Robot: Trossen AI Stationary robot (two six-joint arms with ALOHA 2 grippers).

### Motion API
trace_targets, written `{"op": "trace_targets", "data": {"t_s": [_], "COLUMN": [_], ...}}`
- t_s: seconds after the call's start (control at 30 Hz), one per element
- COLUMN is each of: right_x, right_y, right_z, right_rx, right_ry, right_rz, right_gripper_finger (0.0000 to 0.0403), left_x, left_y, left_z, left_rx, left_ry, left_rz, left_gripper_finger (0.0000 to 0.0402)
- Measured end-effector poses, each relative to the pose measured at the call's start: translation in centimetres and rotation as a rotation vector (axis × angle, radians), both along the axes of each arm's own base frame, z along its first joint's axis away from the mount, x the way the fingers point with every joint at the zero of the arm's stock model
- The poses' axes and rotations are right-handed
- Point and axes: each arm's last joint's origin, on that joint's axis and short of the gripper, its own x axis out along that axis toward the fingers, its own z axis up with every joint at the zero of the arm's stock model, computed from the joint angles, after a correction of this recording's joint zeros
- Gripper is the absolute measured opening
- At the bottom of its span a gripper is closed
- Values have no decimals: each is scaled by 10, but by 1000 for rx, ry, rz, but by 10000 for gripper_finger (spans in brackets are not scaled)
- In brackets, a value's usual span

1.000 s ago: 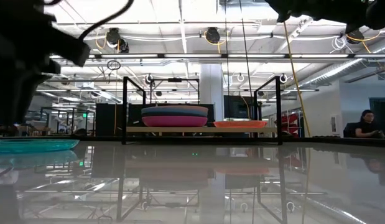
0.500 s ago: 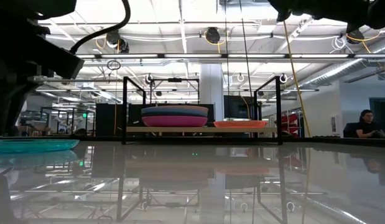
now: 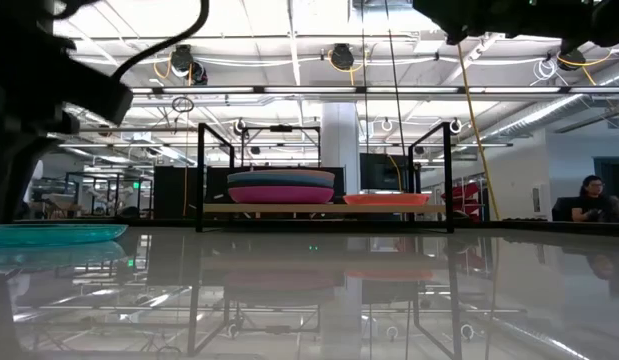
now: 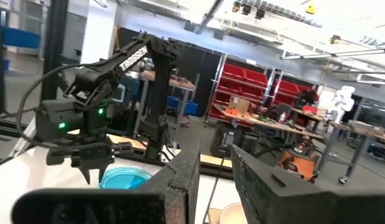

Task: Place and stack plates onto a shelf
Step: Stack the blue transparent plate on top of the green transparent plate on the shelf

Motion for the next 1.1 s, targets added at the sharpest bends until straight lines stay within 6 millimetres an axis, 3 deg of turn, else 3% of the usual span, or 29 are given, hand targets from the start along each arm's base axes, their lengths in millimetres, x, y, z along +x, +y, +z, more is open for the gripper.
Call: {"op": "trace_targets", "data": {"t_s": [0.43,0.63,0.8,0.93,1.1], "right_x": [0,0,0,0,0], "right_y": [0,0,0,0,0], "right_z": [0,0,0,1,1], "right_rx": [1,2,1,0,0], "right_ry": [-3,-3,-4,-11,-11], "right_rz": [-12,-12,-12,-12,-12], "right_gripper_finger": [75,75,75,75,75], "left_x": [-19,-18,-14,-5,14], "left_y": [12,11,9,5,-1], "left_z": [-25,-26,-21,-10,18], "left_rx": [65,48,47,58,121], "left_ry": [44,38,41,7,-86], "left_rz": [23,-26,-73,-115,-266], "left_gripper_finger": [112,65,9,4,3]}}
